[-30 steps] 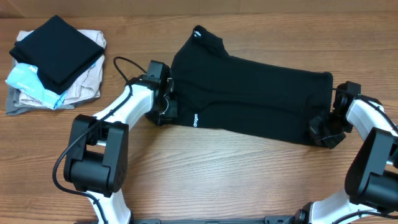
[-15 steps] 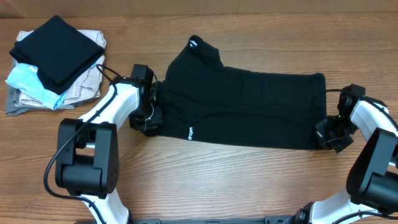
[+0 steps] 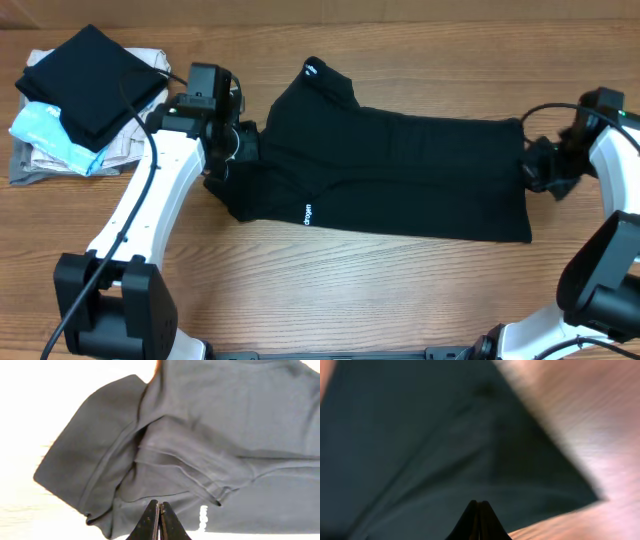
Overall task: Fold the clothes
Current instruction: 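Move both grippers inward over the center of the folded shirt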
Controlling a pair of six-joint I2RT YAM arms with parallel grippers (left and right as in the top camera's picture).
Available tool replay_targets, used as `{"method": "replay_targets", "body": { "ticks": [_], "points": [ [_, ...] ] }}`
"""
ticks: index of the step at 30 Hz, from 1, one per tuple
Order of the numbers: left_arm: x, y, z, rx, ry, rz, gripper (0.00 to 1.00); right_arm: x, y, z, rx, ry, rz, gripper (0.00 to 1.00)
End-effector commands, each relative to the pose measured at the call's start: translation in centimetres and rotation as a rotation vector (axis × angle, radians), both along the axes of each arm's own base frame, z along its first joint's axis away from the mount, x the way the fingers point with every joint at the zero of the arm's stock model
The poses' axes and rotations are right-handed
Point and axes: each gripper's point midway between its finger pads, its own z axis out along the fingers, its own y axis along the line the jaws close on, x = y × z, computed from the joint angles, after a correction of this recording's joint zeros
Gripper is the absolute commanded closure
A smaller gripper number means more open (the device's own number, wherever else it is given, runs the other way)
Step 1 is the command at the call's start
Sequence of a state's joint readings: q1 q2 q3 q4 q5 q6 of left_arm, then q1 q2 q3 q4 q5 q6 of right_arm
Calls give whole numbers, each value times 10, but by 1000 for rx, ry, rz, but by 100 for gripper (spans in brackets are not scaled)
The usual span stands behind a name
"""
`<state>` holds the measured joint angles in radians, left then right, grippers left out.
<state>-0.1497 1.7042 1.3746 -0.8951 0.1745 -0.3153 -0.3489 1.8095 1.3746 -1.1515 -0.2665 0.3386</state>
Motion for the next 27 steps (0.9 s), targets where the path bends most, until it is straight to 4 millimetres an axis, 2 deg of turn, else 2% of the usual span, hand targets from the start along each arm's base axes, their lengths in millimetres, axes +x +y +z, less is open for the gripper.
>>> {"method": "replay_targets", "body": {
  "ticks": [1, 7, 13, 15, 18, 24, 27],
  "points": [
    [-3, -11, -1, -30, 13, -21, 96, 15, 55, 15, 165, -125, 224, 96],
    [1, -28, -19, -32, 34, -60, 96, 26, 98, 7, 87, -162, 408, 96],
    [-7, -42, -50, -23, 122, -106, 96, 20, 146, -1, 90, -161, 549, 96],
    [-6, -29, -56, 26, 134, -76, 96, 16, 171, -2, 94, -172, 653, 96],
    [1, -8, -50, 35, 122, 8, 96, 9, 201, -4, 93, -197, 791, 96],
    [16, 38, -40, -85, 122, 189, 96, 1, 269, -2, 55, -309, 1040, 96],
    [16, 55, -39, -125, 131, 235, 94, 4, 292, -4, -38, -367, 1118, 96]
  ]
}}
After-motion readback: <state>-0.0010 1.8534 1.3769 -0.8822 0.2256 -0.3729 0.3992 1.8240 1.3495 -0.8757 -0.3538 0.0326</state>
